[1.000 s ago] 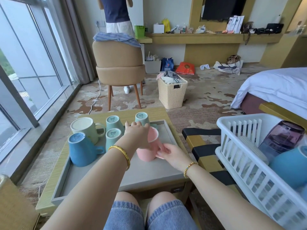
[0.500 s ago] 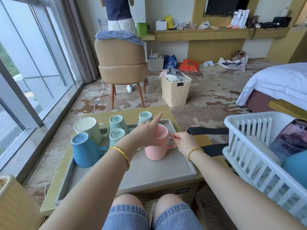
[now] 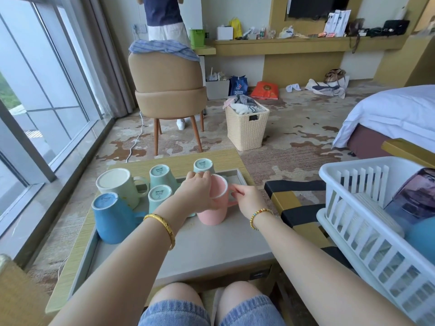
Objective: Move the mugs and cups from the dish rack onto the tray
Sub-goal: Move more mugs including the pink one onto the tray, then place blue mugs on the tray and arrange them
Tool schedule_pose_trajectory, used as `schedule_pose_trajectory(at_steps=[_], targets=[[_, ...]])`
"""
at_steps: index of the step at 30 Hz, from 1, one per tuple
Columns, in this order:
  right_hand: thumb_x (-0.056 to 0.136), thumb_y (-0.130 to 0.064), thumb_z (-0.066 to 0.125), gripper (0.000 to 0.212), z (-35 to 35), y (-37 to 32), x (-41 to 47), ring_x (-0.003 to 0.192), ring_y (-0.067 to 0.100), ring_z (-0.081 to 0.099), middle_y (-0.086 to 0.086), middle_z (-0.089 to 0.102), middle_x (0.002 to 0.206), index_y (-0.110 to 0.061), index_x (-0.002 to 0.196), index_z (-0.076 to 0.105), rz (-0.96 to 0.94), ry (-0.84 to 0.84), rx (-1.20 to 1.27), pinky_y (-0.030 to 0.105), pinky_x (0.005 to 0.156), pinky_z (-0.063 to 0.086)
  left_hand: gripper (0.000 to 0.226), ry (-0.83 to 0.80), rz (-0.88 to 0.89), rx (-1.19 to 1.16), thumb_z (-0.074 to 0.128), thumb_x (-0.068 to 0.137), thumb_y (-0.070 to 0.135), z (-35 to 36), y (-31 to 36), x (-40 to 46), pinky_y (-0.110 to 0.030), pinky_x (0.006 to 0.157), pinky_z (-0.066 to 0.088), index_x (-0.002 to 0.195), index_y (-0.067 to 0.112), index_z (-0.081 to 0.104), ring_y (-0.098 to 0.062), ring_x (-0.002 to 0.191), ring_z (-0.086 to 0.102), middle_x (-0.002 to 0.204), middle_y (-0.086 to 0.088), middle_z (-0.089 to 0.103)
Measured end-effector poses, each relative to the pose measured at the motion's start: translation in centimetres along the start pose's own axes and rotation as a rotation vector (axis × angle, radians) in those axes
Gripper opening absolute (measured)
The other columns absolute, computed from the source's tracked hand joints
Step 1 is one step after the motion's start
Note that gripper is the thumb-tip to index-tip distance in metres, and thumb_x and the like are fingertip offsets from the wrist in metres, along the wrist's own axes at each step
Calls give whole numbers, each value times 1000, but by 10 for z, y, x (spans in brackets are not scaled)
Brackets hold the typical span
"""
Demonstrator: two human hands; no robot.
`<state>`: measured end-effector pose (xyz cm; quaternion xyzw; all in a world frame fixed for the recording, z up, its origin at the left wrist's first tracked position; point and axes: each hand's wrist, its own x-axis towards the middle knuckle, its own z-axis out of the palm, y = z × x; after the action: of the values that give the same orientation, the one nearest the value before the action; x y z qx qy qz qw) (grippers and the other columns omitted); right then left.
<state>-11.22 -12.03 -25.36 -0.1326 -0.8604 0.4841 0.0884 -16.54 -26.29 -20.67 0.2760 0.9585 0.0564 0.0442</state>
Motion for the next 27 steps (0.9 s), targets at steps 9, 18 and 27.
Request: schedule_pose_trajectory(at_steps=[9, 18, 27], targets=[[95, -8, 40, 22, 10, -3, 1, 78, 23, 47, 5, 52, 78, -7, 87, 60, 129, 55, -95, 24, 57, 33, 95, -8, -38, -73, 66, 75, 44, 2, 4, -5, -35, 108, 24, 144, 4, 14, -33, 130, 28, 146, -14, 29], [85, 6, 31, 44, 23, 5, -11, 75, 23, 47, -3, 52, 73, -22, 103, 60, 200, 133, 0, 20, 51, 29, 104, -46, -75, -104, 65, 76, 43, 4, 8, -4, -38, 113, 21, 147, 4, -1, -35, 138, 16, 154, -13, 13], [87, 5, 36, 46, 18, 0, -15, 106, 31, 57, 15, 58, 117, -6, 130, 44, 178, 27, -217, 27, 76, 45, 102, -92, -73, 94, 61, 81, 46, -2, 15, -5, -40, 113, 23, 146, -1, -3, -35, 140, 17, 155, -17, 8]])
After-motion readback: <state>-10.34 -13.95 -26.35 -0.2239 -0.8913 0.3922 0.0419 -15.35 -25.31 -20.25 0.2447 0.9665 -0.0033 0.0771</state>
